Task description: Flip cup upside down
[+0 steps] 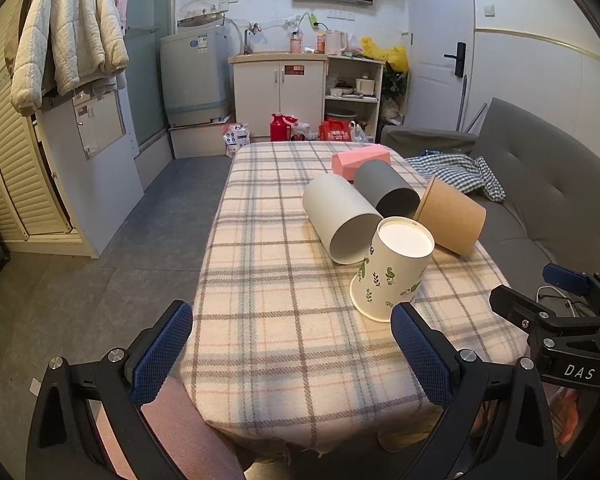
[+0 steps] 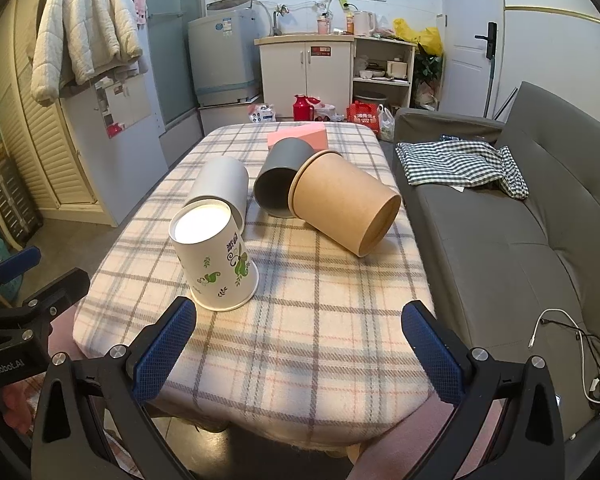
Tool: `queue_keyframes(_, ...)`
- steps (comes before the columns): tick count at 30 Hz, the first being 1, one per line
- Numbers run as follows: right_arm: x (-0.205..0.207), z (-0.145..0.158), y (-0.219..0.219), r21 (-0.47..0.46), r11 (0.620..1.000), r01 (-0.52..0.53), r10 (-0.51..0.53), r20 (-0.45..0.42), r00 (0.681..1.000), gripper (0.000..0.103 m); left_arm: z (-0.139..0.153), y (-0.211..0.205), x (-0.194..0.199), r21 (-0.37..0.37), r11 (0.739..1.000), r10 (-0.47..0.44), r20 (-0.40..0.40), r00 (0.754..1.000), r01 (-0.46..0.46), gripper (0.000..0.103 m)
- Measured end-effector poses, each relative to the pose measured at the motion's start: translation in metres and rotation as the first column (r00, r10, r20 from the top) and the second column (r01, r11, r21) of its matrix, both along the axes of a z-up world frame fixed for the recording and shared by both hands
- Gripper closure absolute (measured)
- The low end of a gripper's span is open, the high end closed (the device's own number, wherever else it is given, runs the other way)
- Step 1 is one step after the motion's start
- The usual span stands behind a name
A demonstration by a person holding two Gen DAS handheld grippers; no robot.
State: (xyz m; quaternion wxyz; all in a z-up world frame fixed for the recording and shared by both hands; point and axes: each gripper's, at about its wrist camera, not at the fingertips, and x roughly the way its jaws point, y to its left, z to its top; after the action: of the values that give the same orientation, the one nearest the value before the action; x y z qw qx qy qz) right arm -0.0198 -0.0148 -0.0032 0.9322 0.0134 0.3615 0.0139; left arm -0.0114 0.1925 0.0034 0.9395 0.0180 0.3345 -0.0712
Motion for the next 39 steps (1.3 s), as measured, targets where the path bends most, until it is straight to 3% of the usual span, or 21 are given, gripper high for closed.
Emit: queue_keyframes(39,0.0009,-0.0032,-0.0033,-0.002,1.0,0.006,-0.006,-0.021,1.0,0.0,0.0002,0.0008,0.0004,0.001,1.0,0.002,-0.003,1.0,-0.002,0.001)
